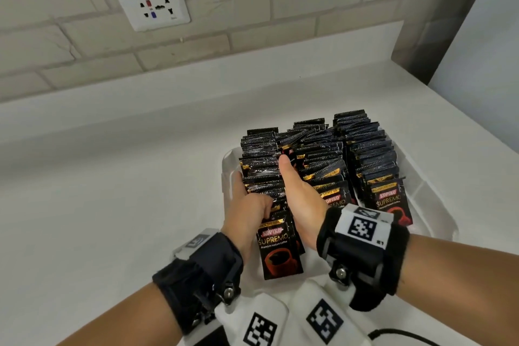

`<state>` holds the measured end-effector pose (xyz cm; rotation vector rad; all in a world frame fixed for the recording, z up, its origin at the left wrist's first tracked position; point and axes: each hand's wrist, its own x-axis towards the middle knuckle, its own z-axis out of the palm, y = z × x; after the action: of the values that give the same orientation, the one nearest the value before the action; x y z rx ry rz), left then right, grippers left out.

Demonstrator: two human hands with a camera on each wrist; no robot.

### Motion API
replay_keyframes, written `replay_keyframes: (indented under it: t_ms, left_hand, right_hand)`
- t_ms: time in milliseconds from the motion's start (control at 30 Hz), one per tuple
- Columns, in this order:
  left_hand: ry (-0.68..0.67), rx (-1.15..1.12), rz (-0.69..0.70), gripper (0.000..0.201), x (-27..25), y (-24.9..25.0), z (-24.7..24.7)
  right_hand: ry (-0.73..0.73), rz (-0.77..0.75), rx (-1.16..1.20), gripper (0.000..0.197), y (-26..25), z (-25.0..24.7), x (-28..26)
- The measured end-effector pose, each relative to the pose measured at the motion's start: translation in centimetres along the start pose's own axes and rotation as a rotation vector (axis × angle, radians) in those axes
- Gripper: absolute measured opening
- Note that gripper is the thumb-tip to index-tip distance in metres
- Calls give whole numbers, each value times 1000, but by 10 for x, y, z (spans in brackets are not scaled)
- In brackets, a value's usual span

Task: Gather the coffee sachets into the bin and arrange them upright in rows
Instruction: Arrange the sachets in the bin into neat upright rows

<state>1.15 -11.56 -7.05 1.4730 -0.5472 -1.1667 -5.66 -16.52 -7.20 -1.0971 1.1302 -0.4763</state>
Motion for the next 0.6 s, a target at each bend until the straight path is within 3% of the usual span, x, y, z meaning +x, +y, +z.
replay_keyframes:
  t_ms: [100, 233, 367, 433, 600]
  left_hand:
    - [-68, 2, -30, 69, -1, -1, 1]
    - [-122, -52, -34, 59, 0, 1, -1]
    - [-122, -95, -20, 43, 1, 6, -5]
    - [-145, -109, -33, 34, 5, 9, -7]
    - [-202, -141, -59, 48, 8, 15, -7]
  right_hand:
    - [22, -7, 54, 69, 4, -4, 6]
    - [14, -40, 77, 67, 6, -4, 11]
    - [16, -62, 84, 104, 8, 0, 16]
    - [10, -70, 108, 102, 9, -1, 18]
    - [-32, -18, 101, 128, 12, -4, 23]
